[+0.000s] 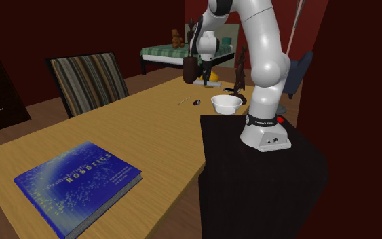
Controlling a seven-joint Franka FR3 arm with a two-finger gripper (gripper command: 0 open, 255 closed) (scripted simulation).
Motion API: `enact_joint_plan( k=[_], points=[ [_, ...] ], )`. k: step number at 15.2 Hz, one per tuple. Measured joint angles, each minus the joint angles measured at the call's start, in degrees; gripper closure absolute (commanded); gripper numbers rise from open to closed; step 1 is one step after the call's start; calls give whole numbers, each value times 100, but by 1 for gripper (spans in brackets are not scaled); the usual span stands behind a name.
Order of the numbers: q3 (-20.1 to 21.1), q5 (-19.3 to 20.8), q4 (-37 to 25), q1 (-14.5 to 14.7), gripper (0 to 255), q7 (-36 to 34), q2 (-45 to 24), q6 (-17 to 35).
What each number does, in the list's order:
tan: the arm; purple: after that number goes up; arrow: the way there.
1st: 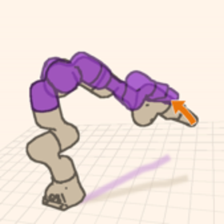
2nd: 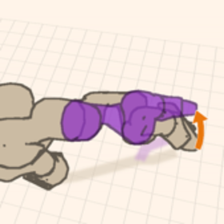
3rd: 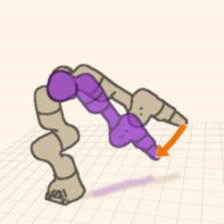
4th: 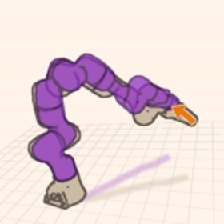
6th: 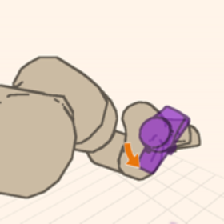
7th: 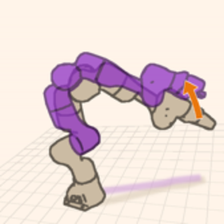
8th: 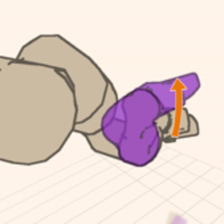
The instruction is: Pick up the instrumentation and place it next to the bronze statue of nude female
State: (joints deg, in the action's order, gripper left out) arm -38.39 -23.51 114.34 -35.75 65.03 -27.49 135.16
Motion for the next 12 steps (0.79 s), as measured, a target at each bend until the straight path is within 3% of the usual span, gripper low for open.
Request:
enact_joint_plan(
  k=[12],
  points=[
    [471, -572, -19, -352, 255, 361, -685, 596]
  ],
)
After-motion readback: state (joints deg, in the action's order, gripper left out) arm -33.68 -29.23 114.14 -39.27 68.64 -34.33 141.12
